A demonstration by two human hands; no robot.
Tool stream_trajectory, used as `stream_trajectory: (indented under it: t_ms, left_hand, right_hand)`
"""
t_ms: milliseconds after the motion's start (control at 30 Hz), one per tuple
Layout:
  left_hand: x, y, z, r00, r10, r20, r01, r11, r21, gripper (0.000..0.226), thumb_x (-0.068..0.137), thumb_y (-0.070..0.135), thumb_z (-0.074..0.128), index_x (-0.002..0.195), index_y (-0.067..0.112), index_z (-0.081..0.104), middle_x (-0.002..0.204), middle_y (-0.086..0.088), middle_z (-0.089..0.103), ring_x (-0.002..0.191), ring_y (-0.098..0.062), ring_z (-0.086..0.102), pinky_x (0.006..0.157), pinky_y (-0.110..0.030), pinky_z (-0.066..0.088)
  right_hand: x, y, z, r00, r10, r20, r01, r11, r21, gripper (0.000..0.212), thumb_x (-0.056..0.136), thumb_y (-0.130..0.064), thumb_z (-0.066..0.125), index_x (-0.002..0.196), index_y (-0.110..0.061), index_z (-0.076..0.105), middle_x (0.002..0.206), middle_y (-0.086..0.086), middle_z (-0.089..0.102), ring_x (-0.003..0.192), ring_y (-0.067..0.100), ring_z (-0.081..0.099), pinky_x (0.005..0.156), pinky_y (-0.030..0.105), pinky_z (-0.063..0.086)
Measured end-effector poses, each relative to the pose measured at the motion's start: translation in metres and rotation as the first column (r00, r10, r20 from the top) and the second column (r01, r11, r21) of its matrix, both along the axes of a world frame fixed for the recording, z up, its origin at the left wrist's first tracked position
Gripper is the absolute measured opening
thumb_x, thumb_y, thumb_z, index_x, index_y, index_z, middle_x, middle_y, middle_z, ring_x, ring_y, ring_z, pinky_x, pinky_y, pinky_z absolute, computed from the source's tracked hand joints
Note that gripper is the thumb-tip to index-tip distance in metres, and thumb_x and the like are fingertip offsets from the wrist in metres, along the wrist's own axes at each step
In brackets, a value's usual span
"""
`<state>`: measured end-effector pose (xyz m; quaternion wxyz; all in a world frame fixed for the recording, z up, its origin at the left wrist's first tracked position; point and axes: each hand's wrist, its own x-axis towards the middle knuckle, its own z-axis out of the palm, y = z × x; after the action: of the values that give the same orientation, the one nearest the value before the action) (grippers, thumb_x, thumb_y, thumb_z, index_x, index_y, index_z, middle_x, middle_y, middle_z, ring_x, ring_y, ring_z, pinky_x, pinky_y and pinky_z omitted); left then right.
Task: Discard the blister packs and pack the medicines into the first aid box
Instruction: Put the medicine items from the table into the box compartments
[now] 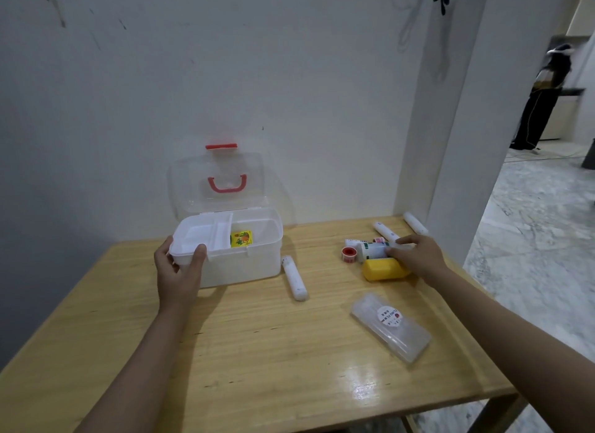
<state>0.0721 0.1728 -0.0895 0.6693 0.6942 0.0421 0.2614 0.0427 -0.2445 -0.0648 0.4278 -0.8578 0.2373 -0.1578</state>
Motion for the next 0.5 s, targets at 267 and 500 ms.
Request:
stream_trajectory:
  t_ms: [267,500]
  left_hand:
    - [-0.001,-0.001,0.002,1.0,-0.001,-0.011,0.001,1.0,-0.014,0.065,0.083,0.033,0.069,0.137,0.026,0.034,0.138,-0.001,0.046,0.116,-0.017,0.051,0.094,-0.037,0.048]
    - [-0.002,-0.001,0.003,1.0,-0.005,-0.007,0.005,1.0,-0.018,0.066,0.083,0.031,0.069,0.138,0.024,0.033,0.134,0.0,0.046,0.116,-0.017,0.051,0.09,-0.034,0.048]
  right_hand:
    - [-0.009,0.008,0.0,0.953,0.016,0.303,-0.013,1.0,-0.01,0.029,0.063,-0.013,0.083,0.088,-0.006,0.072,0.084,-0.003,0.061,0.081,0.015,0.058,0.058,0.018,0.035]
    - [-0.009,0.016,0.0,0.919,0.008,0.395,0.017,0.998,-0.058,0.029,0.062,-0.017,0.085,0.087,-0.009,0.073,0.081,-0.007,0.055,0.069,0.001,0.049,0.06,0.013,0.035]
